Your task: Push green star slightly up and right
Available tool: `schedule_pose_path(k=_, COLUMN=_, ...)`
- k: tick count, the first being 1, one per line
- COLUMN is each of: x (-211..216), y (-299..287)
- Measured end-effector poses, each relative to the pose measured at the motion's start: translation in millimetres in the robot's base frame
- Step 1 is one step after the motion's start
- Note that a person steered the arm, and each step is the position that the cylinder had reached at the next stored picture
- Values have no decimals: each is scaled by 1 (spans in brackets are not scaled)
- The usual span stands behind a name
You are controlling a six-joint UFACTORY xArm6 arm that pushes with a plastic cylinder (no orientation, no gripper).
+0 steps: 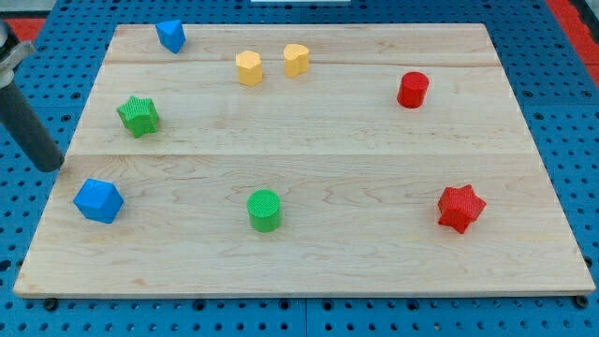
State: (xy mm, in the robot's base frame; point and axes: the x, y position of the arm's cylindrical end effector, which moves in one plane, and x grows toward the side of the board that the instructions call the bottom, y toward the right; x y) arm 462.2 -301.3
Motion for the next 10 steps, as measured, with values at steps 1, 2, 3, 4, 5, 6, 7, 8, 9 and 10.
schedule_pose_path(k=1, x=0, y=-2)
schedule_pose_path(k=2, x=0, y=-2)
schedule_pose_path(k=3, x=-2, y=17)
schedule_pose_path(k=4, x=-4, y=41)
schedule_pose_path(k=5, x=-21, y=43)
schedule_pose_path(k=6, x=-52, y=68)
schedule_pose_path(k=7, x=-74, y=119)
schedule_pose_path(k=8, x=-96, y=155)
schedule_pose_path(k=9, x=-106, y=170)
schedule_pose_path(k=10, x=-102, y=170)
